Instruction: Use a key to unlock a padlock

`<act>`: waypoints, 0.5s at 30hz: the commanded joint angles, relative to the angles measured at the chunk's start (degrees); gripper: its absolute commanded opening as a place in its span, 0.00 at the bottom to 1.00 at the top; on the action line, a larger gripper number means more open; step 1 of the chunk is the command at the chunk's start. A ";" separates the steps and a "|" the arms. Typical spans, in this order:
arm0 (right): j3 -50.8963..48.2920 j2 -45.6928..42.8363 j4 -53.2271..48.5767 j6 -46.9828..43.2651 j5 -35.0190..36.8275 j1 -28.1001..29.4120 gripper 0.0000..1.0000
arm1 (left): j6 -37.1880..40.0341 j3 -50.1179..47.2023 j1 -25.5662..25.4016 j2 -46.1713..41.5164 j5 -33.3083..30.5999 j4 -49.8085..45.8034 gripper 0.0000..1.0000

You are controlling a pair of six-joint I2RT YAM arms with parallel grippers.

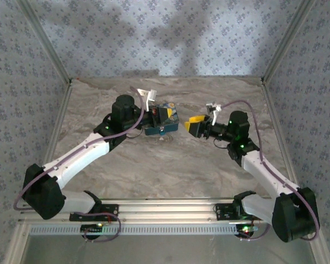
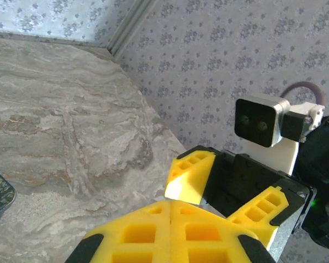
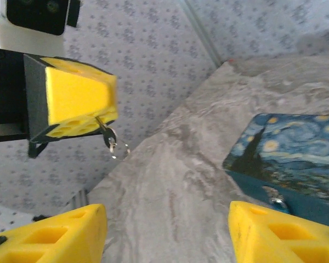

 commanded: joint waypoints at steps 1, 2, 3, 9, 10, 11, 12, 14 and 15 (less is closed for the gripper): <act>2.06 2.51 4.35 2.77 -5.02 1.92 0.62 | 1.76 0.77 0.07 -0.93 3.93 0.08 0.00; 2.60 3.35 4.65 2.77 -5.02 2.57 0.62 | 1.76 0.77 0.01 -0.79 4.22 0.11 0.00; 3.02 4.02 4.87 2.77 -5.09 3.19 0.62 | 1.71 0.80 0.06 -0.75 4.38 0.12 0.00; 5.17 6.87 6.53 3.04 -4.88 5.81 0.60 | 1.67 0.97 0.08 -0.32 5.27 0.03 0.00; 5.44 7.13 6.68 3.12 -4.79 6.04 0.59 | 1.67 0.94 0.06 -0.27 5.23 -0.04 0.00; 5.63 7.30 6.95 3.21 -4.73 6.23 0.58 | 1.69 0.94 0.05 -0.24 5.31 -0.05 0.00; 5.80 7.46 7.00 3.28 -4.62 6.37 0.57 | 1.67 0.94 0.03 -0.23 5.38 -0.06 0.00; 6.26 7.65 7.29 3.40 -4.46 6.56 0.54 | 1.63 1.03 0.07 -0.07 5.58 -0.05 0.00; 6.41 7.73 7.35 3.39 -4.48 6.65 0.53 | 1.68 1.03 0.04 0.03 5.74 -0.06 0.00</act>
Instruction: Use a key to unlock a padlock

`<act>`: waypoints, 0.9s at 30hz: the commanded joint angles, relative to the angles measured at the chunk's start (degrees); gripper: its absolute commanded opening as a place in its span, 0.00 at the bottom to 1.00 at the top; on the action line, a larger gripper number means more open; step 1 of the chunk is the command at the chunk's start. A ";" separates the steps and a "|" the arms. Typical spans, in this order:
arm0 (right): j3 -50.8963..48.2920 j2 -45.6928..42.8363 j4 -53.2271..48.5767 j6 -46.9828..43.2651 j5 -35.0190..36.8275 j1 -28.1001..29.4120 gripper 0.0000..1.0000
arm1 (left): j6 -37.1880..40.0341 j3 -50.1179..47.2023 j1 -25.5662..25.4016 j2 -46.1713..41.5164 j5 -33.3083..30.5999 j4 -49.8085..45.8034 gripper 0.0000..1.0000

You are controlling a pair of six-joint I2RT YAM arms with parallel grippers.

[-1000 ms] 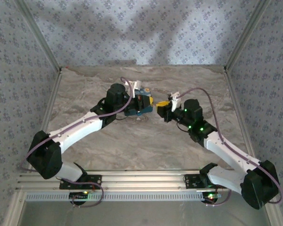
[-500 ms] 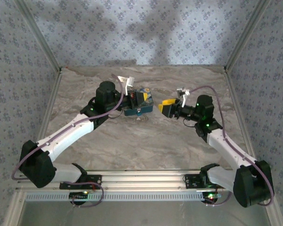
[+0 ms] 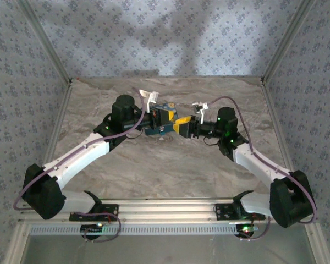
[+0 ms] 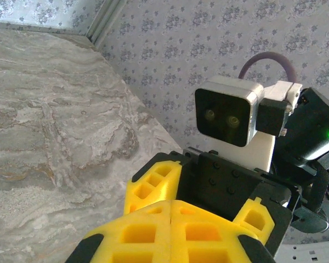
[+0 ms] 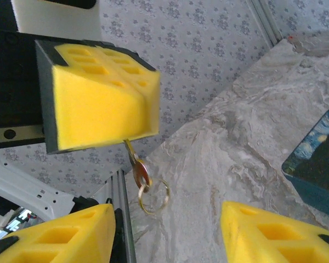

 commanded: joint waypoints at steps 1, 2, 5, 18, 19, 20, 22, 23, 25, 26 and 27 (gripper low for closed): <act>2.27 0.58 2.30 0.81 -0.92 0.45 0.51 | 1.28 1.02 0.08 0.08 1.82 -0.01 0.00; 2.54 0.74 2.34 0.81 -1.03 0.58 0.49 | 1.19 1.05 0.05 0.20 1.99 0.00 0.00; 3.03 1.11 2.30 0.90 -1.45 0.75 0.44 | 1.19 1.13 0.07 0.47 2.48 0.09 0.00; 3.24 1.14 1.53 0.29 -1.53 1.05 0.18 | 1.19 1.30 0.04 0.92 2.54 -0.08 0.00; 3.25 1.20 1.36 0.28 -1.54 1.01 0.17 | 1.19 1.29 0.01 0.92 2.55 -0.16 0.00; 3.26 1.17 1.20 0.21 -1.54 1.02 0.15 | 1.19 1.30 0.03 0.97 2.54 -0.16 0.00; 3.26 1.11 0.86 0.04 -1.52 1.06 0.10 | 1.23 1.29 0.02 1.00 2.49 -0.27 0.00; 3.26 1.11 0.59 -0.11 -1.54 1.01 0.08 | 1.28 1.30 0.05 0.97 2.46 -0.25 0.00; 3.26 1.02 0.07 -0.41 -1.50 1.06 0.05 | 1.32 1.34 0.06 1.00 2.36 -0.33 0.00; 3.25 0.95 -0.30 -0.74 -1.50 1.06 0.04 | 1.28 1.38 0.07 1.00 2.31 -0.39 0.00; 3.21 0.94 -0.89 -1.09 -1.48 1.04 0.03 | 1.28 1.34 0.05 0.98 2.18 -0.43 0.00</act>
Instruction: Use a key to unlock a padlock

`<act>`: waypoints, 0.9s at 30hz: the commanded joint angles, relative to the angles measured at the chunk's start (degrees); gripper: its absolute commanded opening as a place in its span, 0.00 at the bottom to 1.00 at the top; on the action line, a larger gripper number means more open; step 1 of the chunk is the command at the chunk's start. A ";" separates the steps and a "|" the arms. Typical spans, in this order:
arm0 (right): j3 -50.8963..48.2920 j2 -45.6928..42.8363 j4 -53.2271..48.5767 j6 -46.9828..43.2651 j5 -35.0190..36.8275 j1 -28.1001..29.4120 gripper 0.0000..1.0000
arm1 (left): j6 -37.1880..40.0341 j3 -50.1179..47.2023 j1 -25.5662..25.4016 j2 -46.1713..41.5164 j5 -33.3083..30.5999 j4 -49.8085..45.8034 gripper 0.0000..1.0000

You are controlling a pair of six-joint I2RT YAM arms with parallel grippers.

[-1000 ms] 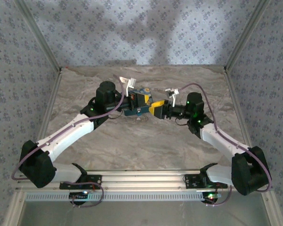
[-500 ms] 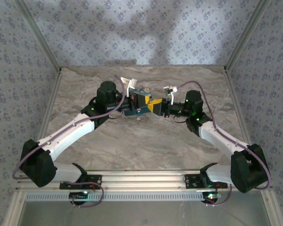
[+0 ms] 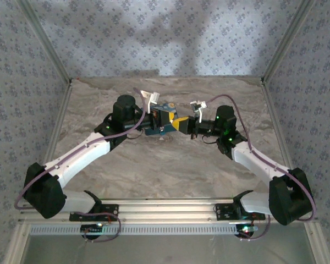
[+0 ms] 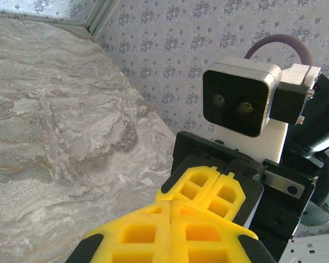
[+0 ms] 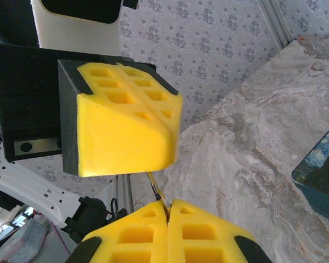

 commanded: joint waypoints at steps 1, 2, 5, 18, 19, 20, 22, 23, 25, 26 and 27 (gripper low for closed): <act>1.74 -0.38 -1.59 -1.47 -0.66 0.34 0.02 | 1.30 1.45 -0.02 0.34 0.86 0.21 0.00; 1.65 -0.33 -1.84 -1.66 -0.51 0.30 0.01 | 1.34 1.45 -0.07 0.35 0.85 0.13 0.00; 1.32 -0.44 -2.76 -2.32 -0.43 0.34 0.00 | 1.45 1.57 -0.04 0.34 0.58 -0.10 0.00; 0.26 -4.58 -10.98 -5.89 4.04 -0.92 0.00 | 3.00 3.80 0.48 -0.74 -4.44 -5.02 0.55; 0.09 -5.22 -12.20 -6.44 4.70 -1.31 0.00 | 3.22 4.01 0.72 -0.88 -5.70 -6.16 0.60; -0.17 -5.91 -13.77 -6.97 5.89 -1.75 0.00 | 3.72 4.47 0.98 -0.84 -7.22 -7.73 0.65; -0.88 -7.39 -16.53 -7.90 8.09 -2.85 0.00 | 5.25 5.44 1.42 -0.41 -10.29 -11.10 0.71; -1.16 -8.05 -17.54 -8.16 9.39 -3.21 0.00 | 6.15 5.99 1.56 -0.02 -12.19 -12.93 0.73; -1.66 -9.88 -21.18 -9.15 13.25 -4.00 0.00 | 8.74 8.29 1.53 1.75 -17.52 -18.06 0.75; -1.85 -10.56 -22.76 -9.55 14.93 -4.39 0.00 | 10.04 9.39 1.60 2.94 -19.59 -20.02 0.75; -2.02 -11.46 -24.61 -10.03 17.24 -4.60 0.00 | 11.44 10.66 1.64 4.61 -21.34 -21.75 0.76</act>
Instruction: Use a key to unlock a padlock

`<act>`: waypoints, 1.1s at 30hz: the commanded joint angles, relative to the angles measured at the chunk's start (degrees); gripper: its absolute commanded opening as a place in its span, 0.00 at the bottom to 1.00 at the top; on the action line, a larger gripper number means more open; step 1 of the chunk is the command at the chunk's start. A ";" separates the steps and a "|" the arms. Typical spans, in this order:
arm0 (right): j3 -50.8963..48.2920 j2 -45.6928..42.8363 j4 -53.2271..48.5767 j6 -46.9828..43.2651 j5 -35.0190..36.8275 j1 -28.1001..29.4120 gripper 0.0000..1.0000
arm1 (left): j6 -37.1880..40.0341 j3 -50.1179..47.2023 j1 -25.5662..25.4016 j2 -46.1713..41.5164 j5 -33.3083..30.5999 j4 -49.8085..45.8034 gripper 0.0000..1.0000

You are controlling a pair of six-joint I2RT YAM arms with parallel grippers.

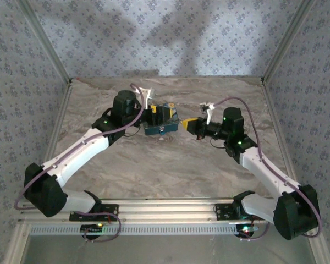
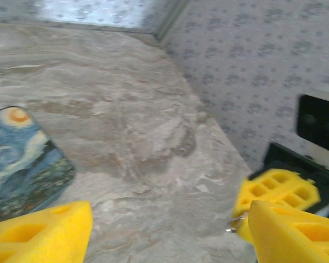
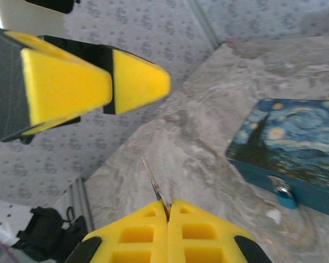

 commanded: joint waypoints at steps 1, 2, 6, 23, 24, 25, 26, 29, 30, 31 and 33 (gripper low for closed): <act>-0.88 -3.09 -9.48 -3.44 9.33 -0.79 0.00 | 6.03 5.07 0.28 4.80 -9.50 -8.80 0.76; -0.75 -3.70 -11.63 -3.89 11.84 -0.81 0.00 | 6.60 6.48 0.40 6.76 -10.20 -9.97 0.76; 0.34 -5.22 -20.66 -4.70 23.47 -1.10 0.00 | 8.74 14.94 0.29 16.70 -11.88 -15.12 0.76; -1.08 -9.32 -37.59 -0.50 37.70 -5.71 0.00 | 13.78 48.50 -4.42 47.91 -14.71 -33.01 0.77; -1.17 -9.43 -37.60 -0.50 37.72 -5.90 0.00 | 13.71 49.49 -4.57 49.01 -14.99 -33.83 0.77; -1.29 -9.51 -37.70 -0.51 37.74 -5.92 0.00 | 13.55 50.05 -4.56 49.69 -15.19 -33.93 0.77; -1.31 -9.60 -37.69 -0.50 37.68 -6.05 0.00 | 13.36 50.34 -4.62 50.27 -15.25 -34.00 0.77; -1.39 -9.69 -37.33 -0.52 37.82 -6.29 0.00 | 13.09 51.59 -4.65 51.82 -15.97 -34.79 0.77; -1.53 -9.70 -37.19 -0.49 37.82 -6.27 0.00 | 13.09 51.95 -4.62 52.41 -16.08 -35.08 0.77; -1.53 -9.57 -37.05 -0.53 37.80 -6.41 0.00 | 13.01 52.15 -4.63 52.69 -15.97 -35.15 0.77; -1.65 -9.60 -37.14 -0.48 37.86 -6.36 0.00 | 13.16 52.20 -4.61 53.23 -15.20 -35.06 0.77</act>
